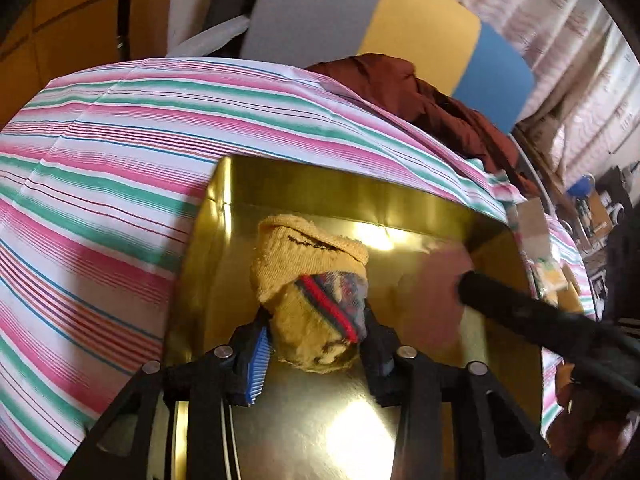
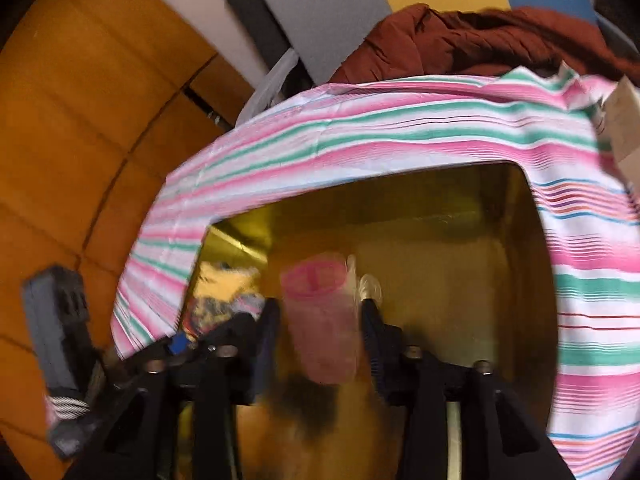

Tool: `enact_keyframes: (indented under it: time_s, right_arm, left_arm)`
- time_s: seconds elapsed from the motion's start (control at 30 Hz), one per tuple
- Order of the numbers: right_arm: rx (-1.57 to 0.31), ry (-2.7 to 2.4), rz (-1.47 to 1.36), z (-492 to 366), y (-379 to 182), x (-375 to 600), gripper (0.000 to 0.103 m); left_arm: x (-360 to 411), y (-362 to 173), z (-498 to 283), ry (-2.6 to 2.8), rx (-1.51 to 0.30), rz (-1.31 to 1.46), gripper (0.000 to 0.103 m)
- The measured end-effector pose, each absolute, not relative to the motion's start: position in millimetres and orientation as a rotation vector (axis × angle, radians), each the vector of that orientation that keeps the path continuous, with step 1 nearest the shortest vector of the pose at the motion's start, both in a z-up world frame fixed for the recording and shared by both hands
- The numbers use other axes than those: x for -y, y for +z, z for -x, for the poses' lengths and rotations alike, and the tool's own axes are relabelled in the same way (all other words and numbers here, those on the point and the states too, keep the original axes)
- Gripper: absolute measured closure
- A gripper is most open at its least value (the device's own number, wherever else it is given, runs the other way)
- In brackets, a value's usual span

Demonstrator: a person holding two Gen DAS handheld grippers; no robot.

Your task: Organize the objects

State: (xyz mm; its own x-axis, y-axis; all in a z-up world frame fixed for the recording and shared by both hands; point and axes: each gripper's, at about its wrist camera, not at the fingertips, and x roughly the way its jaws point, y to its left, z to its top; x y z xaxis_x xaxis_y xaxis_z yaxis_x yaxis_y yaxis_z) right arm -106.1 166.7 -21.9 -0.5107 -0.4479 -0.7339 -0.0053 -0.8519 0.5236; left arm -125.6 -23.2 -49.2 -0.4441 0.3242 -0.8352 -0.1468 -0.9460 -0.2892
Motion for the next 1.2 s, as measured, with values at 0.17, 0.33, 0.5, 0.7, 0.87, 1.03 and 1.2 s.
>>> enact_keyframes:
  time_s: [0.17, 0.33, 0.5, 0.7, 0.87, 1.03, 1.2]
  right_arm:
    - [0.709, -2.502, -1.232, 87.9, 2.9, -174.0, 0.026]
    - [0.645, -2.590, -1.140, 53.4, 20.2, -188.3, 0.018]
    - [0.608, -2.644, -1.104, 27.0, 26.7, -198.5, 0.015]
    - [0.582, -2.669, -1.105, 6.1, 24.9, -209.8, 0.015]
    - [0.538, -2.706, -1.111, -12.5, 23.9, -221.6, 0.015]
    - [0.500, -2.772, -1.131, -32.3, 18.0, -245.1, 0.015]
    - [0.526, -2.868, -1.168, -58.9, 11.0, -284.2, 0.015]
  left_arm:
    - [31.5, -34.1, 129.2, 2.489, 0.317, 1.415, 0.041]
    - [45.6, -10.1, 118.7, 2.615, 0.427, 1.293, 0.033]
    - [44.5, -1.4, 100.4, 2.670, 0.482, 1.273, 0.031]
    - [15.6, -6.0, 72.0, 2.586, 0.408, 1.260, 0.031]
    - [-19.0, -12.4, 56.1, 2.475, 0.339, 1.257, 0.031]
    - [-50.4, -14.7, 41.9, 2.364, 0.299, 1.269, 0.031]
    - [-87.1, -8.8, 21.1, 2.235, 0.245, 1.227, 0.031]
